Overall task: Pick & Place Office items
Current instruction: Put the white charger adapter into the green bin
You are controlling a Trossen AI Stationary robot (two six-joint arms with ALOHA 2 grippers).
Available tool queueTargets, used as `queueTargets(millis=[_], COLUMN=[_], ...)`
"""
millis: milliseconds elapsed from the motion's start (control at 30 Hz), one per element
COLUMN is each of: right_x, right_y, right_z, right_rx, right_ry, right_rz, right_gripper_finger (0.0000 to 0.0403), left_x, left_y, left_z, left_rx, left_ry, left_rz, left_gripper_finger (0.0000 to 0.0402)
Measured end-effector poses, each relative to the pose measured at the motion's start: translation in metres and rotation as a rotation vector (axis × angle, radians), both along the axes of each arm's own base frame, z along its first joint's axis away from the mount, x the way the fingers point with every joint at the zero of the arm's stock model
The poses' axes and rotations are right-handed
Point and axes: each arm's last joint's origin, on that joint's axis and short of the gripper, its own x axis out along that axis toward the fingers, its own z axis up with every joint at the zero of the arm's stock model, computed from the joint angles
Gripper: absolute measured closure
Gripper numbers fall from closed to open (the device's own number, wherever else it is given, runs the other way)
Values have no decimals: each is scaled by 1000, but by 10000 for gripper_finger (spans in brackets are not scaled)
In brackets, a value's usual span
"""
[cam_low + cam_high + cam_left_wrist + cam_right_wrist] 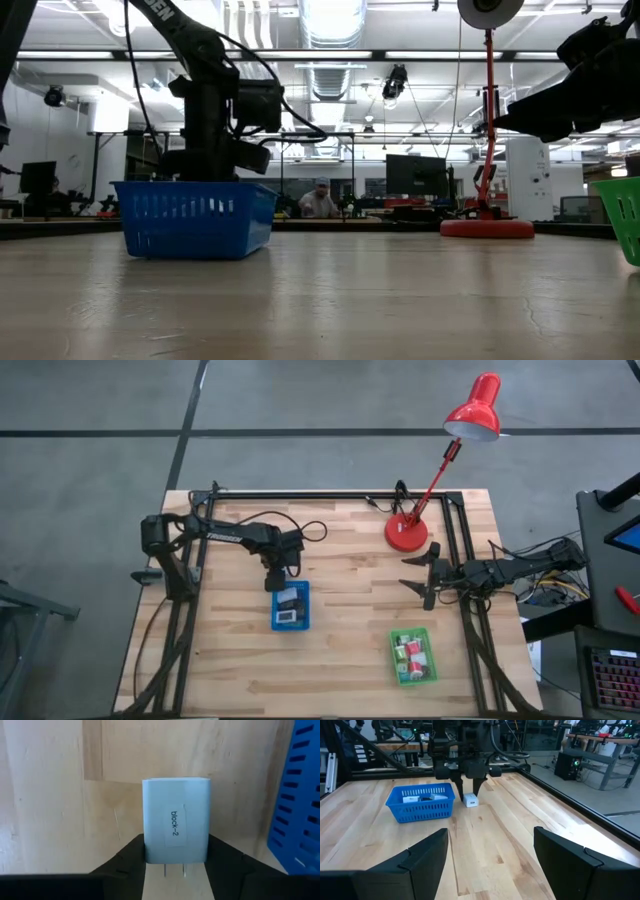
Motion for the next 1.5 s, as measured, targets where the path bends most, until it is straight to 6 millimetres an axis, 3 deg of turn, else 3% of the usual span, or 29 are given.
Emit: queueTargets(millis=[400,633,1000,1500], right_x=[0,0,0,1], right_y=[0,0,0,0], right_z=[0,0,0,6], right_rx=[0,0,-1,-63], right_ry=[0,0,1,-50], right_rz=[-2,-2,-1,1], right_gripper_finger=[115,115,115,115], left_x=[-2,-8,-6,0], left_y=[3,7,9,-7], left_z=[3,30,69,68], left_rx=[65,109,191,187], left_ry=[9,-86,-351,-850], left_rz=[-4,23,43,-56], left_gripper_finger=[242,242,242,242])
